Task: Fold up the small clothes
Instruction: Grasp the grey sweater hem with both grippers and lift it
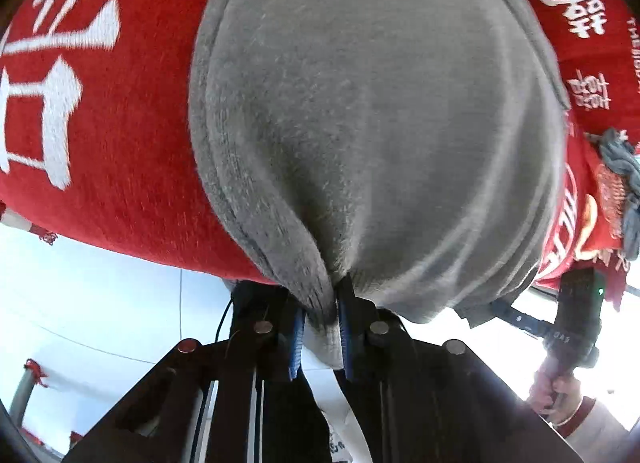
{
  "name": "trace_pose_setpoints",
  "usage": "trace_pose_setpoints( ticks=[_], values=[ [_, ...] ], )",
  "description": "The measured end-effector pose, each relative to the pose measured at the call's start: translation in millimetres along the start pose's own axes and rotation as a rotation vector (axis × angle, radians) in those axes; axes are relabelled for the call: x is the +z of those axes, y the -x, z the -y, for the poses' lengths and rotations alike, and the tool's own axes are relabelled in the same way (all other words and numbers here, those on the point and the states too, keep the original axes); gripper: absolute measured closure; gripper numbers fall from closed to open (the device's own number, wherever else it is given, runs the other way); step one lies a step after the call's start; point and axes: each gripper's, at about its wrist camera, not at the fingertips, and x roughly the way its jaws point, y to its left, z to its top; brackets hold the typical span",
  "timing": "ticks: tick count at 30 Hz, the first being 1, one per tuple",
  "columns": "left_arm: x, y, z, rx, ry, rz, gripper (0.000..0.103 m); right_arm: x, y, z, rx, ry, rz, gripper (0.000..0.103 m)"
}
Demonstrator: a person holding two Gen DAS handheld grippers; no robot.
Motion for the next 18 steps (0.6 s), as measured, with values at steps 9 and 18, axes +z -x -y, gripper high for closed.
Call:
trace_pose_setpoints(
  ticks=[9, 18],
  values=[
    [48.6, 95.3, 48.3, -0.122, -0.101, 0.186, 0.087, 39.8, 80.7, -63.0, 0.234, 0.060, 0.162, 0.097],
    [173.4, 125.5, 62.4, -0.034, -0.072, 0.383, 0.088, 153.8, 108.6, -86.3, 0.253, 0.017, 0.316, 0.098]
  ],
)
